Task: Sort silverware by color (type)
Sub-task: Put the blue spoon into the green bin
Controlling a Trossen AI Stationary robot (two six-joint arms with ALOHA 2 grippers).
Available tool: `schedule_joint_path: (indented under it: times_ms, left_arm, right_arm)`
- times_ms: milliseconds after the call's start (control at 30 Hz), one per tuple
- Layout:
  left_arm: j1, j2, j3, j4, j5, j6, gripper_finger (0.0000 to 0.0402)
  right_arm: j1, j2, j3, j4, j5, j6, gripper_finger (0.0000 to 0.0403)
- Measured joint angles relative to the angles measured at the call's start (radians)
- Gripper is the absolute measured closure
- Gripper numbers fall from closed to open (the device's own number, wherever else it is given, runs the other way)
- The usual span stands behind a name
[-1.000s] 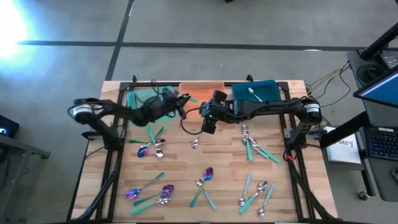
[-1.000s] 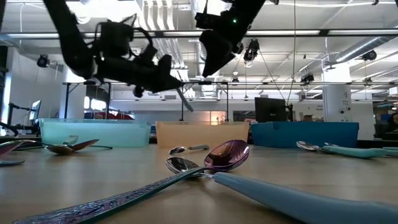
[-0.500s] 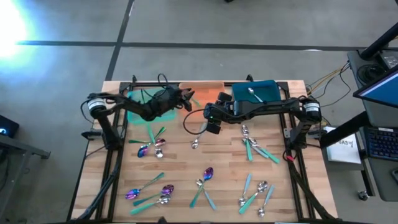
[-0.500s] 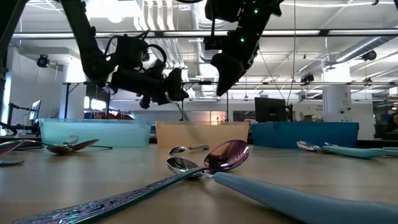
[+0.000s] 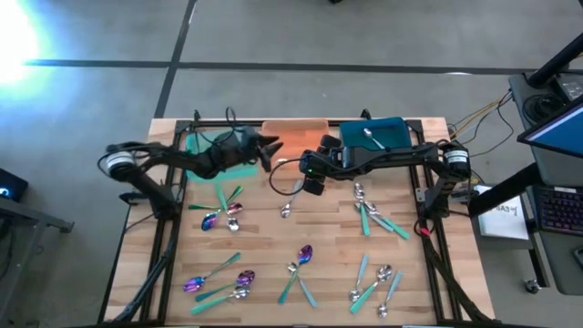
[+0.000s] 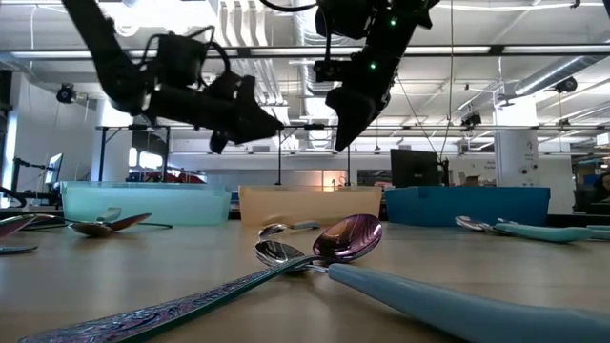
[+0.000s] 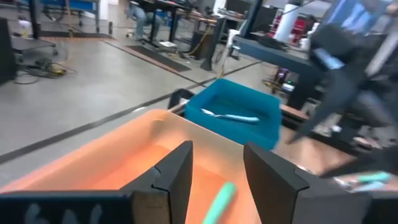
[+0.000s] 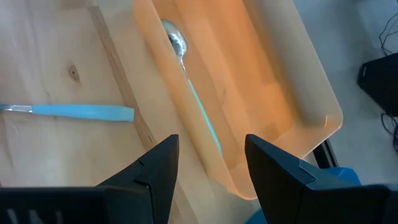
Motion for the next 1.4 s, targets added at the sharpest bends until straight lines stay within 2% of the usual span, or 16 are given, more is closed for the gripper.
schedule_joint_path:
  times_ms: [200, 400, 633, 867, 1000, 1100, 1400]
  left_arm:
    - [-0.054, -0.161, -0.123, -0.085, 0.045, -0.078, 0.0279]
    - [-0.21, -0.242, -0.153, -0.232, 0.049, -0.079, 0.0279]
    - [-0.334, -0.261, -0.031, -0.721, -0.059, -0.061, 0.0279]
    - [-0.401, -0.27, 0.056, -1.061, -0.062, -0.094, 0.0279]
    - [-0.445, -0.298, 0.063, -1.186, -0.062, -0.169, 0.0279]
    - [-0.484, -0.332, 0.063, -1.29, -0.061, -0.23, 0.0279]
    - [-0.593, -0.412, 0.124, -1.785, -0.134, -0.454, 0.0279]
  right_arm:
    - [-0.011, 0.0, -0.006, 0.007, 0.009, -0.001, 0.0227]
    - [-0.016, 0.0, -0.01, 0.026, 0.017, -0.003, 0.0227]
    - [-0.015, 0.0, -0.012, 0.03, 0.015, 0.009, 0.0227]
    - [-0.013, 0.0, -0.041, -0.015, 0.005, 0.043, 0.0227]
    - [-0.01, 0.0, -0.077, -0.048, -0.001, 0.074, 0.0227]
    - [-0.009, 0.0, -0.102, -0.048, -0.046, 0.097, 0.0227]
    - [-0.008, 0.0, -0.146, -0.028, -0.065, 0.128, 0.0227]
